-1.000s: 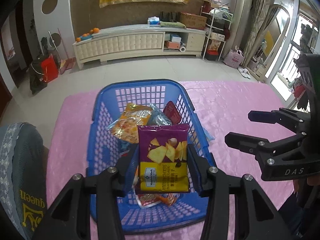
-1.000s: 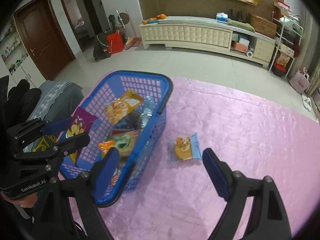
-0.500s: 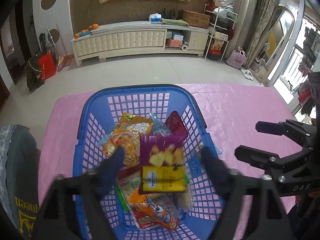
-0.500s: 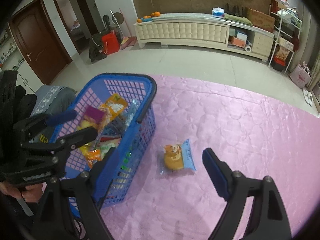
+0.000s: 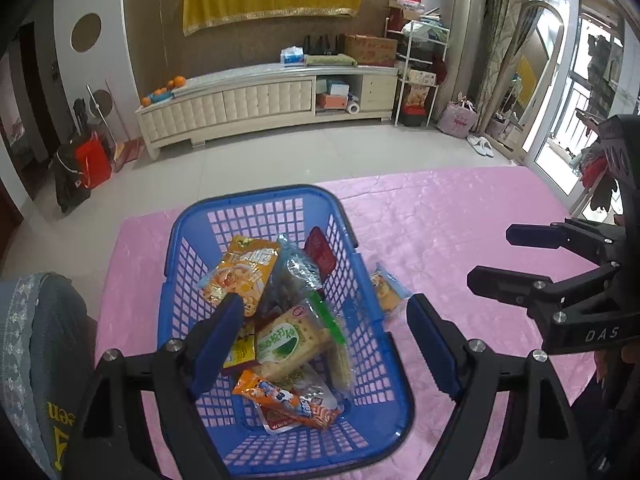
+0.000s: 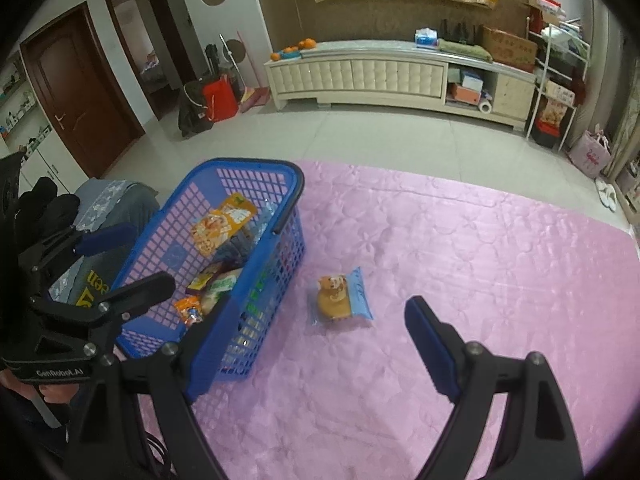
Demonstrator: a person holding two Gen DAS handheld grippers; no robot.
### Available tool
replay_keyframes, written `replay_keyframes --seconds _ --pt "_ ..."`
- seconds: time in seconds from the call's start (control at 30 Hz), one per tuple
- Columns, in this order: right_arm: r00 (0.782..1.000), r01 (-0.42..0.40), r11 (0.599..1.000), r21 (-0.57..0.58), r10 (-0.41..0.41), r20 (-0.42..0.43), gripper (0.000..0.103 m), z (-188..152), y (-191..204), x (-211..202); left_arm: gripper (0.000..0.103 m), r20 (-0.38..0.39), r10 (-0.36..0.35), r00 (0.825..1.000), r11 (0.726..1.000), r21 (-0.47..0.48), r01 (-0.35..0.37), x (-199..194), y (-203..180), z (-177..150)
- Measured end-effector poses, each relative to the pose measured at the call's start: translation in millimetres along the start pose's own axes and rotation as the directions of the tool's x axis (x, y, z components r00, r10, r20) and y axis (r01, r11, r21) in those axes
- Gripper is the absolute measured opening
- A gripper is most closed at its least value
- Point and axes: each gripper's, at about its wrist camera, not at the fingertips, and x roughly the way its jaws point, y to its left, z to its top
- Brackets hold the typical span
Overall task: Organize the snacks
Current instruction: 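Move the open right tool toward the blue-wrapped cake beside the basket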
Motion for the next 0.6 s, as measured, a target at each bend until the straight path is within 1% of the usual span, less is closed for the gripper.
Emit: replay_keyframes --seconds 0.17,0.3,0.47,0.53,0.6 --pt "1.0 0.001 1.0 -0.006 -0.001 0.013 0.088 -0.9 -0.3 -17.4 0.082 0.017 0.007 1.0 1.0 -0.004 -0.007 -17.3 -8.1 -1.6" --pt "1.0 -0.015 1.0 -0.013 0.015 0.021 0.088 2.8 4.0 -25.7 0.082 0.0 0.041 0.999 0.999 -0.008 -0.041 -21.9 -8.3 -1.0" --pt "1.0 -0.015 0.999 -0.043 0.015 -0.003 0.088 10.8 7.3 -20.5 0.082 -0.028 0.062 0.998 0.997 -0.047 -0.063 -17.3 2.1 0.9" --pt "1.0 -0.016 0.999 -0.047 0.016 -0.017 0.088 12.1 7.6 -14.7 0.082 -0.055 0.05 0.997 0.997 -0.064 -0.054 -10.6 9.3 1.5" --pt "0.998 -0.033 0.999 -0.034 0.031 -0.047 0.088 14.5 5.2 -3.3 0.082 -0.084 0.056 0.995 0.995 -0.074 -0.062 -2.2 15.1 2.0"
